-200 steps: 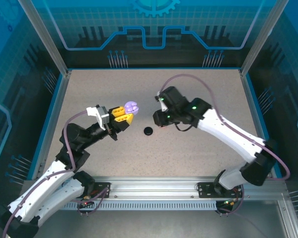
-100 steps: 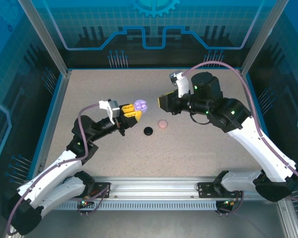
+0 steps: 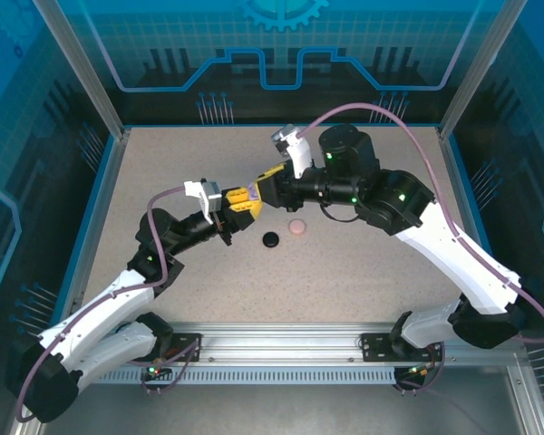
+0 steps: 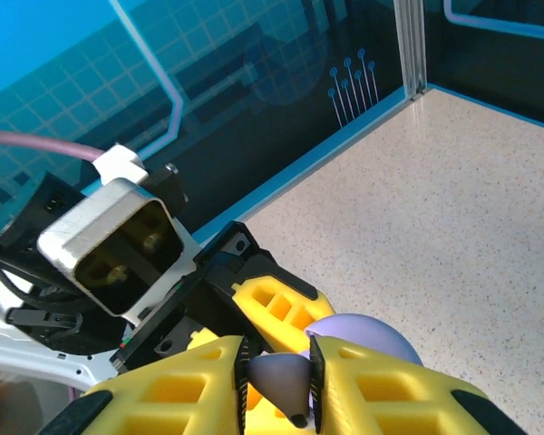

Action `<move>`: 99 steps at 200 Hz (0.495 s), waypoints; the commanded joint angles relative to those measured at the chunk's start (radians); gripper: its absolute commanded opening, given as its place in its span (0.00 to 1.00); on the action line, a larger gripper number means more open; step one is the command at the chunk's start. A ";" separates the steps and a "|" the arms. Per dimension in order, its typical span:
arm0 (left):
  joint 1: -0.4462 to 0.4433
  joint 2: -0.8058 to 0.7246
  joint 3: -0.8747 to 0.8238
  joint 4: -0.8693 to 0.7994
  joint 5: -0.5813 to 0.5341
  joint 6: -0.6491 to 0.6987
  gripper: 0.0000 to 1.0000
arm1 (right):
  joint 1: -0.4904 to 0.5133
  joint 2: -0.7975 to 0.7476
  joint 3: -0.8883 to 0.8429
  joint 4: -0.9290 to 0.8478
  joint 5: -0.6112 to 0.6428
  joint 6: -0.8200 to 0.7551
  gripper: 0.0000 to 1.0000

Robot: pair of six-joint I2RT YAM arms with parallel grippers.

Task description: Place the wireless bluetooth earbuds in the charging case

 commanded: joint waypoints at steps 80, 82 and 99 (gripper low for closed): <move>-0.007 -0.021 -0.016 0.050 0.009 0.008 0.00 | 0.029 0.043 0.040 -0.060 0.036 -0.006 0.26; -0.007 -0.020 -0.016 0.050 0.009 0.008 0.00 | 0.030 0.043 0.039 -0.062 0.036 -0.006 0.26; -0.007 -0.023 -0.017 0.048 0.007 0.009 0.00 | 0.032 0.037 0.033 -0.069 0.049 -0.004 0.26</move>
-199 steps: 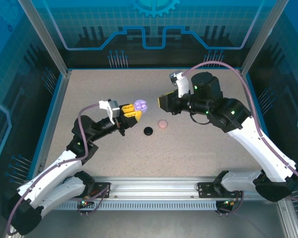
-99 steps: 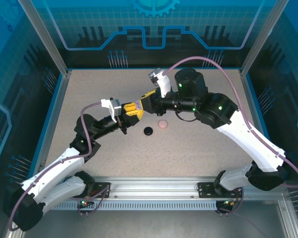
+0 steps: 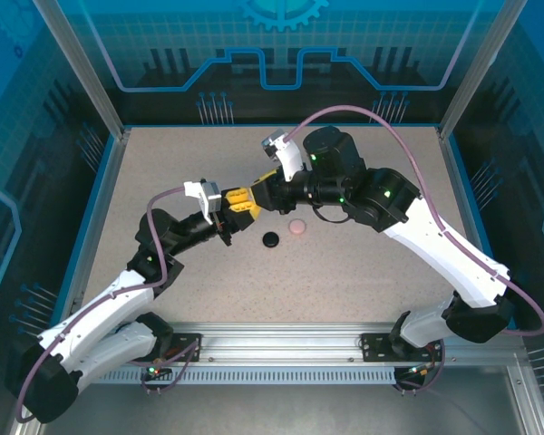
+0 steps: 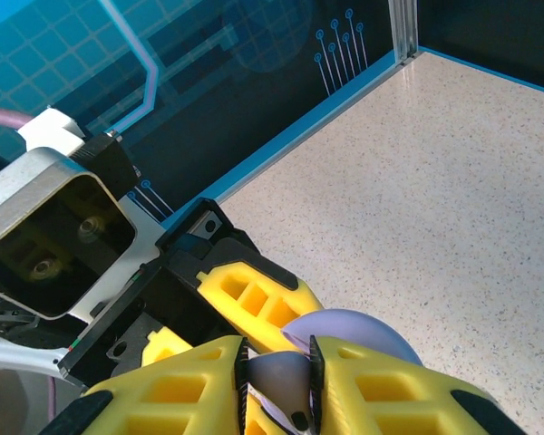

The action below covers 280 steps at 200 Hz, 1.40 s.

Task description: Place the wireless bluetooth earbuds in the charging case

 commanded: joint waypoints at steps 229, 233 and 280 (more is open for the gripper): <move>-0.009 -0.025 -0.029 0.070 -0.058 -0.033 0.00 | 0.031 -0.002 -0.048 0.071 0.058 0.003 0.26; -0.009 -0.025 -0.029 0.070 -0.058 -0.033 0.00 | 0.031 -0.001 -0.048 0.071 0.059 0.003 0.26; -0.009 -0.023 -0.031 0.064 -0.058 -0.030 0.00 | 0.031 -0.002 -0.044 0.086 0.064 0.000 0.26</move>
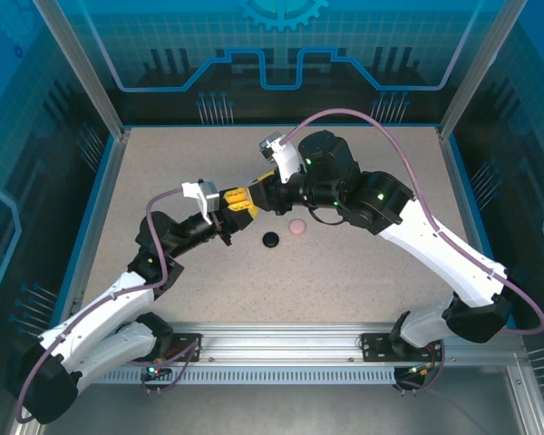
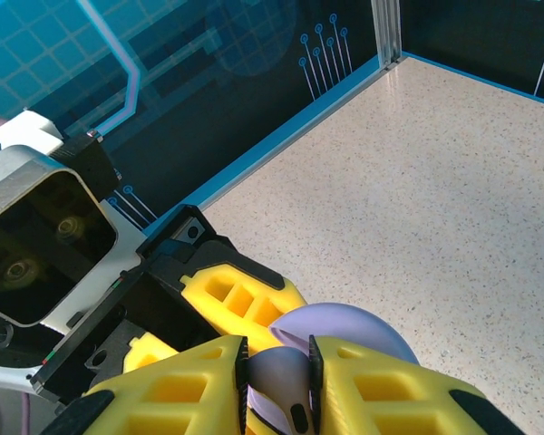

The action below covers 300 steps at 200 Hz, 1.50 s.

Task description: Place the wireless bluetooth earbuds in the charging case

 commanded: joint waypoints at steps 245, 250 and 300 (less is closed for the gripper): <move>-0.009 -0.009 -0.006 0.077 -0.054 -0.124 0.00 | 0.018 0.038 -0.016 0.066 -0.014 0.018 0.25; -0.009 -0.009 -0.007 0.077 -0.055 -0.124 0.00 | 0.018 0.038 -0.018 0.065 -0.016 0.018 0.25; -0.008 -0.009 -0.005 0.078 -0.068 -0.129 0.00 | 0.018 0.026 -0.043 0.076 -0.020 0.023 0.25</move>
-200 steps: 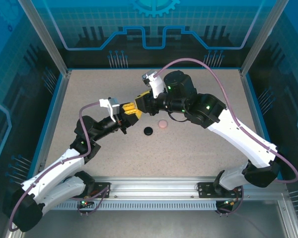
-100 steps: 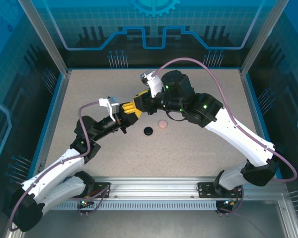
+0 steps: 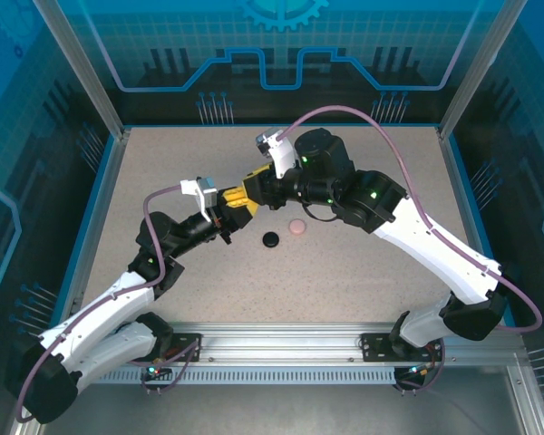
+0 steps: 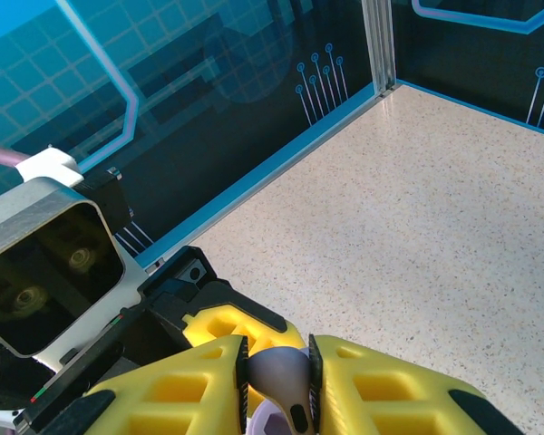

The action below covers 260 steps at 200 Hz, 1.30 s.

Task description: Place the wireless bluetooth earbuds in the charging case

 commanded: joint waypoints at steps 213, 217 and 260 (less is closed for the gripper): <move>-0.006 0.000 0.015 0.071 -0.039 -0.087 0.00 | 0.013 -0.034 -0.081 0.061 -0.004 0.017 0.26; -0.007 -0.001 0.015 0.070 -0.039 -0.086 0.00 | 0.013 -0.034 -0.081 0.060 -0.004 0.017 0.26; -0.007 -0.001 0.014 0.071 -0.040 -0.082 0.00 | 0.010 -0.042 -0.082 0.045 0.012 0.014 0.29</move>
